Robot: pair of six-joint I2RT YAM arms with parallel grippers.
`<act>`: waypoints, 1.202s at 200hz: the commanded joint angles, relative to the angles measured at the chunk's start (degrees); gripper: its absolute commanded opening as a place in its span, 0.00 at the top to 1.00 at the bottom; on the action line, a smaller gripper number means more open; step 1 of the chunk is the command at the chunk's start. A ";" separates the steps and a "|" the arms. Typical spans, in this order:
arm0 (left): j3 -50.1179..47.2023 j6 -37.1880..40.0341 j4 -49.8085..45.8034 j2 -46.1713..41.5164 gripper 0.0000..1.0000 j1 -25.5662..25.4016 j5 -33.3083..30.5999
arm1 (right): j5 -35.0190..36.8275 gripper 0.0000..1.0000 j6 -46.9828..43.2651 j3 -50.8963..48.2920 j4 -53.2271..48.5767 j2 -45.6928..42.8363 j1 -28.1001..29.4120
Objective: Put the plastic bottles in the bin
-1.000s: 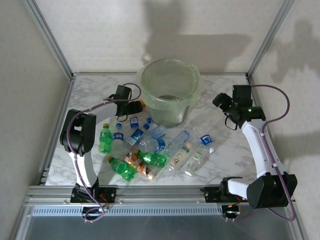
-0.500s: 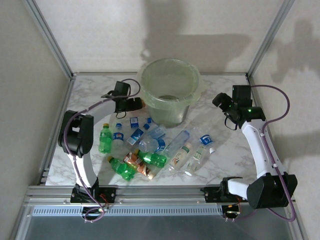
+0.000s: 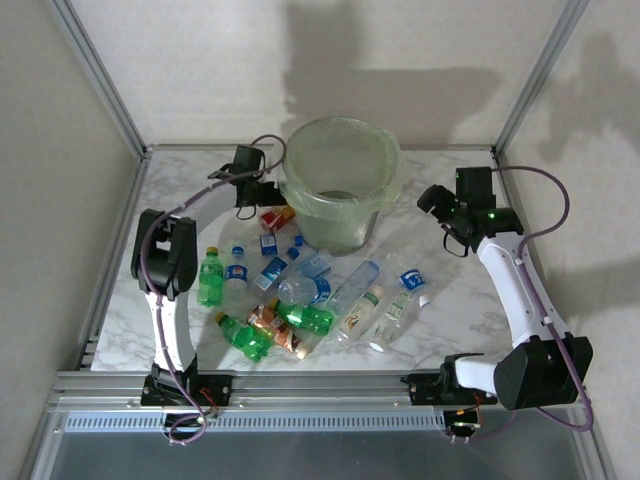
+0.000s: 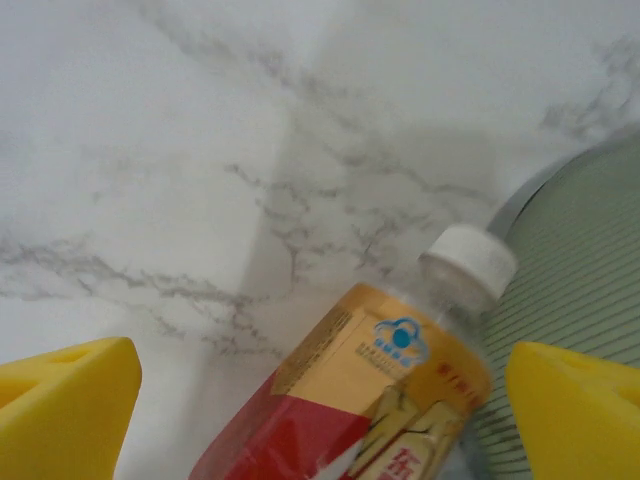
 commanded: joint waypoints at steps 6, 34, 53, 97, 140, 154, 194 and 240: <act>-1.40 4.17 -3.28 1.04 0.06 -0.25 1.38 | 1.50 0.11 0.84 2.63 -0.38 0.77 0.93; -3.86 4.20 -2.60 0.40 0.07 -0.51 2.96 | 1.81 0.11 1.41 3.55 -0.54 1.50 1.89; -5.80 4.04 -1.81 -0.30 0.06 -0.67 2.79 | 2.17 0.10 1.63 4.04 -0.64 2.01 2.53; -7.30 3.18 -0.75 0.60 0.08 -0.61 1.31 | 2.62 0.09 1.54 4.23 -0.81 2.20 3.02; -5.07 1.06 0.38 2.96 0.13 -0.62 1.10 | 2.44 0.10 1.37 5.23 -1.05 2.99 3.34; -5.24 0.35 1.00 3.15 0.16 -0.57 1.04 | 2.64 0.10 1.42 5.32 -1.00 3.03 3.47; -6.23 -0.11 1.28 2.00 0.22 -0.54 -0.10 | 3.08 0.10 1.31 4.72 -0.99 2.68 3.42; -7.78 -0.63 1.69 -1.02 0.37 -0.01 -2.99 | 2.78 0.11 1.48 4.33 -0.12 2.94 3.41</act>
